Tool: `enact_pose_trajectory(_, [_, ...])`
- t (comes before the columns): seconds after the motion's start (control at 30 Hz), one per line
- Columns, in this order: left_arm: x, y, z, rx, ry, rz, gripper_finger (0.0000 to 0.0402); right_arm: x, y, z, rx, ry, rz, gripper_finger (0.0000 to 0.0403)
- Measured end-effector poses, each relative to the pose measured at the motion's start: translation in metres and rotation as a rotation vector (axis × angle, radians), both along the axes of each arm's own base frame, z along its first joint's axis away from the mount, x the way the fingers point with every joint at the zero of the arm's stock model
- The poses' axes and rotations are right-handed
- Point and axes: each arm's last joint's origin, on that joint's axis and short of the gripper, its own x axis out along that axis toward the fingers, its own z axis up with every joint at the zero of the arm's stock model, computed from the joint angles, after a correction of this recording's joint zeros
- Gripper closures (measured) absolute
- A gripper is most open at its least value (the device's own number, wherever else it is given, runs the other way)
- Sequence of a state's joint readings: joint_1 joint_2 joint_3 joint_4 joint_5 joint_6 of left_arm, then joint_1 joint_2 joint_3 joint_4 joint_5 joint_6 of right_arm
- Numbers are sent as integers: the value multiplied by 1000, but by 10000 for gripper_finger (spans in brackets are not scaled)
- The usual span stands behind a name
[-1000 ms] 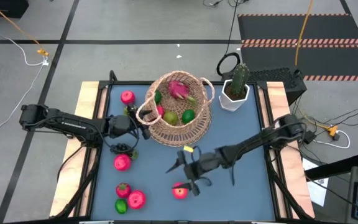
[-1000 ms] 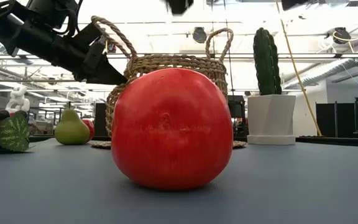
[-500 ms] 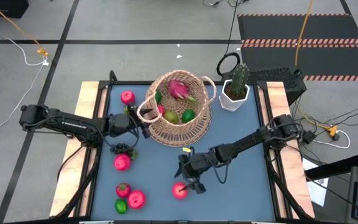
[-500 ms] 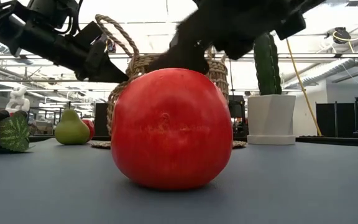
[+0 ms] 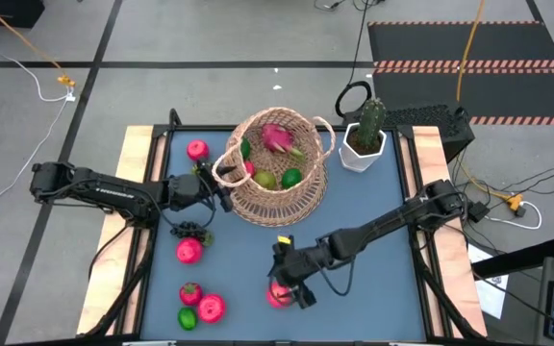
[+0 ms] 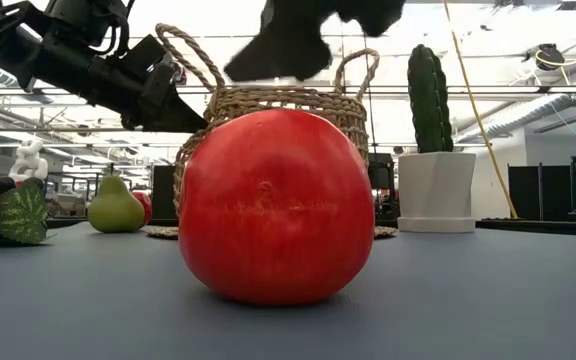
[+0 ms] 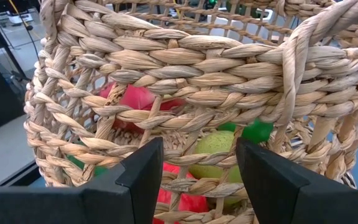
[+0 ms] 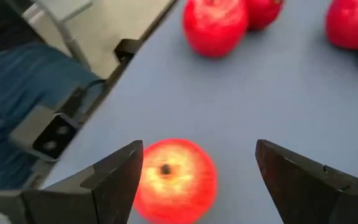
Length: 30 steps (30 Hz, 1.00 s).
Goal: Build produce basket
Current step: Put the apple into the brown basket
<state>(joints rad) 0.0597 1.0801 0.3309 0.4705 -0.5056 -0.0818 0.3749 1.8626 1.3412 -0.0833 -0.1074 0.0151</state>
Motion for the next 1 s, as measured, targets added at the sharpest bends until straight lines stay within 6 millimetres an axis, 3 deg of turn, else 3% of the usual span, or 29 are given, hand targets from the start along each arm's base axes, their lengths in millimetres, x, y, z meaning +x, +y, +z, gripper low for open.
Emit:
enact_pose_trajectory(0.13, [0, 0, 0, -1, 0, 0, 197, -2, 6, 6, -30, 38, 20, 96])
enact_pose_trajectory(0.47, [0, 0, 0, -21, -12, 6, 197, -17, 22, -7, -142, 119, 141, 96])
enact_pose_trajectory(0.8, [0, 0, 0, -22, -17, 7, 197, -17, 27, -5, -254, 38, 144, 96])
enact_pose_trajectory(1.0, [0, 0, -1, -27, -8, 8, 197, -18, 25, -10, -388, -26, 241, 96])
